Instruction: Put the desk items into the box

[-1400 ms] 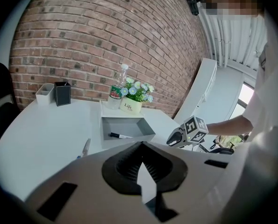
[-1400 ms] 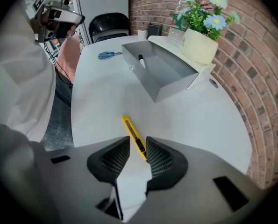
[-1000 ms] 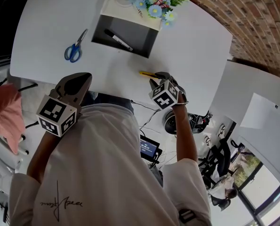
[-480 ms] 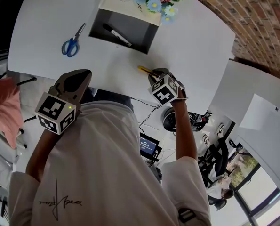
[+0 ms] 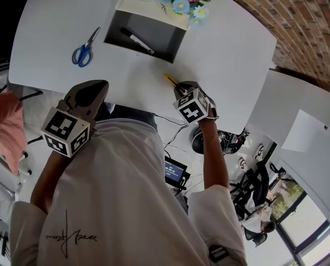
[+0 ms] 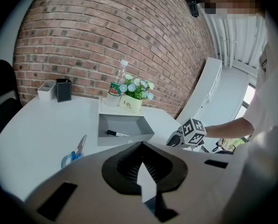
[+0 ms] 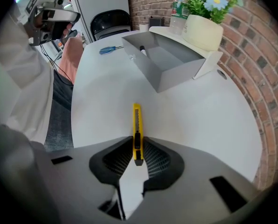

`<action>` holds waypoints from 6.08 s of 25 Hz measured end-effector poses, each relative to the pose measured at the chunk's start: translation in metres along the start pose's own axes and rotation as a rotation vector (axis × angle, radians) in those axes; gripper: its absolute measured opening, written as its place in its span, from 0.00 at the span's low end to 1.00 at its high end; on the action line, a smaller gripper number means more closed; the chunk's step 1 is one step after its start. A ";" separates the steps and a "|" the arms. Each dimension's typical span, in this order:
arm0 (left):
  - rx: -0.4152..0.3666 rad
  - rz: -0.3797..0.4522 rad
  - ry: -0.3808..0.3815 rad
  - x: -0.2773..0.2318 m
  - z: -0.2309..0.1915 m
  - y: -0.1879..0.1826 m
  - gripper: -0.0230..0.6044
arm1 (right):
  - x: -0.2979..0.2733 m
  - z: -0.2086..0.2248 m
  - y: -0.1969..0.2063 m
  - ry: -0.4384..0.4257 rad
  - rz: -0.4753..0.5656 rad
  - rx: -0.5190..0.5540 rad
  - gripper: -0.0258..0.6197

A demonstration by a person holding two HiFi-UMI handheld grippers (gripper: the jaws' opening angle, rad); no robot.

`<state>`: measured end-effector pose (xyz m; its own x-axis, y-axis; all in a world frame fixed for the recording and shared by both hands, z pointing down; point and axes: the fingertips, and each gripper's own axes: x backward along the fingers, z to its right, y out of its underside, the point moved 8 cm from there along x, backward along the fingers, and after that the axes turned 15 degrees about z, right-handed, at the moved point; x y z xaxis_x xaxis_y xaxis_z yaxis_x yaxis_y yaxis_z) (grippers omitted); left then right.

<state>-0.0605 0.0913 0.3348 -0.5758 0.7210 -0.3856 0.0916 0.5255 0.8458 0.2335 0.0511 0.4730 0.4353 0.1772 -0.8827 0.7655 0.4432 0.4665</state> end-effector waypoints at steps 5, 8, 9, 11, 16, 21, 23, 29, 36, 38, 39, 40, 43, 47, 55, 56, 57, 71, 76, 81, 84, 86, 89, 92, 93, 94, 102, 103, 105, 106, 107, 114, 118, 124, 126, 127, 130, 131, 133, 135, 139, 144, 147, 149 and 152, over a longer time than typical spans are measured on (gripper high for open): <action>-0.004 -0.007 0.013 0.001 -0.004 0.001 0.04 | 0.001 -0.002 0.001 0.032 -0.002 -0.061 0.17; -0.009 -0.008 0.025 0.001 -0.008 0.000 0.04 | 0.000 -0.005 0.001 0.046 0.000 -0.090 0.17; -0.012 -0.008 0.030 0.001 -0.009 -0.001 0.04 | 0.000 -0.006 0.001 0.053 0.001 -0.102 0.17; -0.013 -0.009 0.040 0.001 -0.010 -0.002 0.04 | 0.004 -0.009 0.001 0.068 -0.003 -0.127 0.17; -0.017 -0.015 0.063 0.002 -0.015 -0.004 0.04 | 0.011 -0.013 -0.001 0.109 0.004 -0.170 0.17; -0.028 -0.017 0.095 0.004 -0.018 -0.004 0.04 | 0.017 -0.022 -0.001 0.137 0.013 -0.204 0.17; -0.030 -0.017 0.105 0.005 -0.019 -0.005 0.04 | 0.020 -0.025 -0.002 0.148 0.017 -0.217 0.17; -0.038 -0.012 0.125 0.011 -0.025 -0.006 0.04 | 0.027 -0.034 -0.004 0.178 0.024 -0.249 0.17; -0.042 -0.002 0.142 0.019 -0.034 -0.009 0.04 | 0.031 -0.045 -0.008 0.205 0.042 -0.285 0.17; -0.042 0.000 0.145 0.021 -0.037 -0.009 0.04 | 0.033 -0.047 -0.010 0.210 0.047 -0.286 0.17; -0.043 0.001 0.148 0.022 -0.038 -0.010 0.04 | 0.034 -0.048 -0.012 0.213 0.052 -0.290 0.17; -0.043 0.002 0.150 0.022 -0.039 -0.010 0.04 | 0.035 -0.050 -0.014 0.215 0.060 -0.297 0.17; -0.042 0.008 0.155 0.023 -0.044 -0.012 0.04 | 0.037 -0.056 -0.020 0.218 0.078 -0.316 0.17; -0.042 0.011 0.157 0.024 -0.050 -0.013 0.04 | 0.038 -0.058 -0.026 0.223 0.079 -0.309 0.17; -0.026 0.020 0.153 0.027 -0.058 -0.017 0.04 | 0.048 -0.055 -0.050 0.217 0.104 -0.282 0.17; -0.024 0.020 0.151 0.028 -0.059 -0.016 0.04 | 0.049 -0.055 -0.053 0.211 0.110 -0.279 0.17; -0.023 0.021 0.149 0.028 -0.060 -0.016 0.04 | 0.049 -0.054 -0.056 0.203 0.119 -0.281 0.17; 0.012 0.034 0.120 0.030 -0.072 -0.015 0.04 | 0.058 -0.044 -0.093 0.190 0.155 -0.220 0.17; 0.018 0.044 0.104 0.032 -0.074 -0.016 0.04 | 0.058 -0.033 -0.108 0.191 0.168 -0.179 0.17; 0.031 0.053 0.071 0.037 -0.081 -0.016 0.04 | 0.053 -0.026 -0.124 0.171 0.159 -0.144 0.17; 0.037 0.061 0.053 0.039 -0.085 -0.017 0.04 | 0.047 -0.022 -0.131 0.153 0.171 -0.134 0.17; 0.043 0.063 0.042 0.041 -0.088 -0.016 0.04 | 0.044 -0.019 -0.136 0.147 0.170 -0.132 0.17; 0.050 0.061 0.028 0.043 -0.091 -0.015 0.04 | 0.037 -0.014 -0.144 0.142 0.172 -0.114 0.17; 0.056 0.062 0.017 0.044 -0.093 -0.015 0.04 | 0.032 -0.011 -0.153 0.126 0.175 -0.097 0.17; 0.058 0.063 0.014 0.044 -0.094 -0.015 0.04 | 0.032 -0.010 -0.156 0.122 0.175 -0.090 0.17; 0.060 0.063 0.010 0.045 -0.094 -0.015 0.04 | 0.031 -0.010 -0.159 0.117 0.173 -0.081 0.17; 0.077 0.066 -0.018 0.047 -0.100 -0.012 0.04 | 0.016 0.001 -0.169 0.109 0.183 -0.058 0.17; 0.078 0.067 -0.020 0.047 -0.100 -0.013 0.04 | 0.015 0.002 -0.170 0.108 0.184 -0.056 0.17; 0.079 0.069 -0.025 0.047 -0.101 -0.013 0.04 | 0.013 0.003 -0.172 0.104 0.186 -0.054 0.17; 0.080 0.069 -0.027 0.048 -0.101 -0.014 0.04 | 0.012 0.004 -0.173 0.103 0.186 -0.054 0.17; 0.080 0.070 -0.029 0.048 -0.101 -0.014 0.04 | 0.012 0.004 -0.173 0.102 0.185 -0.054 0.17; 0.084 0.068 -0.043 0.050 -0.103 -0.013 0.04 | 0.008 0.008 -0.178 0.095 0.180 -0.056 0.17; 0.089 0.065 -0.051 0.050 -0.104 -0.011 0.04 | 0.004 0.011 -0.179 0.094 0.182 -0.056 0.17; 0.090 0.069 -0.060 0.049 -0.106 -0.013 0.04 | -0.005 0.015 -0.181 0.090 0.181 -0.057 0.17; 0.090 0.069 -0.063 0.049 -0.106 -0.014 0.04 | -0.008 0.017 -0.180 0.087 0.177 -0.057 0.17; 0.090 0.069 -0.064 0.048 -0.106 -0.014 0.04 | -0.010 0.018 -0.179 0.086 0.175 -0.057 0.17; 0.091 0.067 -0.069 0.048 -0.106 -0.013 0.04 | -0.015 0.024 -0.179 0.085 0.168 -0.057 0.17; 0.092 0.066 -0.072 0.048 -0.106 -0.013 0.04 | -0.017 0.025 -0.179 0.084 0.167 -0.059 0.17; 0.094 0.066 -0.080 0.049 -0.106 -0.012 0.04 | -0.020 0.028 -0.178 0.083 0.164 -0.061 0.17; 0.094 0.068 -0.087 0.050 -0.106 -0.012 0.04 | -0.024 0.030 -0.177 0.081 0.159 -0.061 0.17; 0.097 0.071 -0.103 0.052 -0.108 -0.013 0.04 | -0.033 0.033 -0.176 0.070 0.146 -0.061 0.17; 0.101 0.073 -0.120 0.055 -0.109 -0.012 0.04 | -0.043 0.036 -0.175 0.060 0.128 -0.055 0.17; 0.105 0.074 -0.132 0.057 -0.110 -0.010 0.04 | -0.047 0.038 -0.173 0.056 0.117 -0.053 0.17; 0.108 0.075 -0.139 0.059 -0.110 -0.010 0.04 | -0.050 0.040 -0.172 0.053 0.111 -0.054 0.17; 0.111 0.075 -0.146 0.061 -0.111 -0.009 0.04 | -0.054 0.041 -0.172 0.052 0.105 -0.055 0.17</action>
<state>-0.1864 0.0805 0.3450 -0.4404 0.8139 -0.3790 0.2235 0.5083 0.8317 0.0979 -0.0707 0.4424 0.4856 0.2702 -0.8314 0.6890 0.4670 0.5542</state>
